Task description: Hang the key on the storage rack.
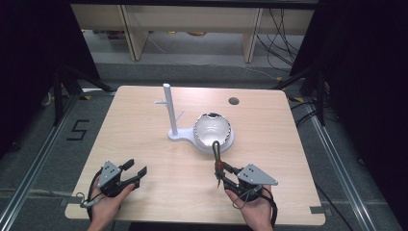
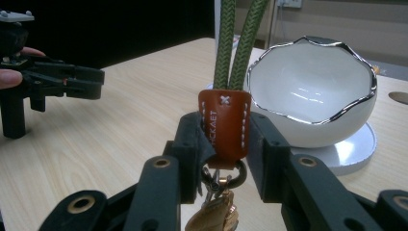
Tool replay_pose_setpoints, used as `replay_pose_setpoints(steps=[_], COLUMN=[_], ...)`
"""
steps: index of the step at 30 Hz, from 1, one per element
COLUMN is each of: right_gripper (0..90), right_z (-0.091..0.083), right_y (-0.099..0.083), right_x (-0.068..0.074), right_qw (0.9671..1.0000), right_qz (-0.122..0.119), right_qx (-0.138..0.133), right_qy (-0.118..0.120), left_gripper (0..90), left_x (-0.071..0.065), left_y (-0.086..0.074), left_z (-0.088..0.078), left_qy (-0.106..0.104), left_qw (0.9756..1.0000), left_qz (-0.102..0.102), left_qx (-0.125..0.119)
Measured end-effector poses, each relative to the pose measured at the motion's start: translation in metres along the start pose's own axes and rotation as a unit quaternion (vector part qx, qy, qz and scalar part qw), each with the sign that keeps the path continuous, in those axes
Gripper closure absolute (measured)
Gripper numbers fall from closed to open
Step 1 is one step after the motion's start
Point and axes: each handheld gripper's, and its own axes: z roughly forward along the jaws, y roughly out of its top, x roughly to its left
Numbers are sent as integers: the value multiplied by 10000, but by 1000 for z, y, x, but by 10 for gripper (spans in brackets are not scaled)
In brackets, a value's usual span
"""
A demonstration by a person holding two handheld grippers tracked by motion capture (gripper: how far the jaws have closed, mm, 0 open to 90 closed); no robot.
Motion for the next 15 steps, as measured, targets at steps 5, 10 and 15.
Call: replay_pose_setpoints(steps=[5,10,15], right_gripper=[684,684,684], right_z=[1,1,3], right_y=[2,4,8], right_x=[0,1,4], right_qw=[9999,9998,9997], right_qz=[-70,-113,-23], right_qx=[-91,-167,-234], right_qy=[26,7,20], left_gripper=[371,371,371], left_x=[0,0,0], left_y=[0,0,0], left_z=[0,0,0], left_qy=[2,3,0], left_qw=[10000,10000,10000], left_qz=[1,3,-38], left_qx=[-4,-6,-7])
